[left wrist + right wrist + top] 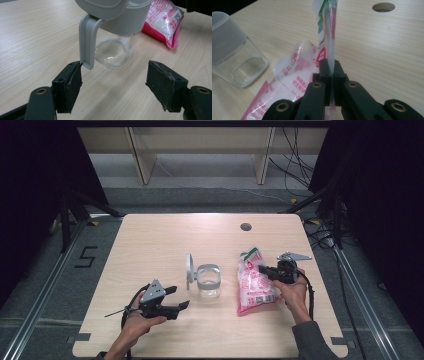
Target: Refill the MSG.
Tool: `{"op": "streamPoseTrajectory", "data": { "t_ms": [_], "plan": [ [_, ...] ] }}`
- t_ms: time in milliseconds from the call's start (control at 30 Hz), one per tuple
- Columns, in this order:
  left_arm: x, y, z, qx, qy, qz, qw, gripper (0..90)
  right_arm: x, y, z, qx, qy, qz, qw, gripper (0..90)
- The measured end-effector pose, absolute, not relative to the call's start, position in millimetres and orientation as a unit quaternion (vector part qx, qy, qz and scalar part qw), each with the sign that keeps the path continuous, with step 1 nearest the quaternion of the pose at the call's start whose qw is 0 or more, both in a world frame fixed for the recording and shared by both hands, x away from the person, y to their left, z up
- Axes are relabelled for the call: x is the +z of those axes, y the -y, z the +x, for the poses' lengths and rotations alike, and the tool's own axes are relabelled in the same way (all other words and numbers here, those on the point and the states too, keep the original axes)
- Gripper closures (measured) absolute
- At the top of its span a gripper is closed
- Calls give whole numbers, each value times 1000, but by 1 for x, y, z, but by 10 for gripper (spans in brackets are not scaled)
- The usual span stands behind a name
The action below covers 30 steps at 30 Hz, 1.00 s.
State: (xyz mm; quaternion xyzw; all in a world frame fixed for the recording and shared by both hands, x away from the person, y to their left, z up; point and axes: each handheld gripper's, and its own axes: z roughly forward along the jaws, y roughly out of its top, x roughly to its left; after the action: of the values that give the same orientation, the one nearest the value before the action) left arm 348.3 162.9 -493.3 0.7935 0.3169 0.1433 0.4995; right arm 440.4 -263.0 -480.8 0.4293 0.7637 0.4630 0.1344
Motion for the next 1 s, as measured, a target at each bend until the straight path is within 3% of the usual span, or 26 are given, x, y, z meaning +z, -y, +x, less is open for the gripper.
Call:
{"op": "streamPoseTrajectory", "data": {
  "t_ms": [200, 300, 433, 600, 700, 800, 1000],
  "plan": [
    [-493, -162, 348, 144, -318, 792, 501, 278, -468, 264, 427, 496, -749, 423, 122, 900],
    [-493, -160, 346, 139, -324, 788, 505, 279, -465, 264, 422, 512, -744, 405, 138, 900],
    [-495, -158, 344, 134, -321, 791, 503, 279, -456, 261, 412, 523, -732, 420, 117, 900],
    [-495, -157, 343, 138, -310, 797, 500, 279, -448, 262, 405, 548, -727, 395, 120, 900],
    [-495, -154, 342, 131, -314, 793, 506, 280, -443, 261, 400, 555, -728, 374, 146, 900],
    [-495, -152, 340, 131, -312, 793, 507, 281, -437, 258, 395, 565, -723, 376, 130, 900],
    [-495, -146, 337, 127, -309, 793, 509, 284, -426, 252, 389, 577, -719, 360, 142, 900]
  ]
}}
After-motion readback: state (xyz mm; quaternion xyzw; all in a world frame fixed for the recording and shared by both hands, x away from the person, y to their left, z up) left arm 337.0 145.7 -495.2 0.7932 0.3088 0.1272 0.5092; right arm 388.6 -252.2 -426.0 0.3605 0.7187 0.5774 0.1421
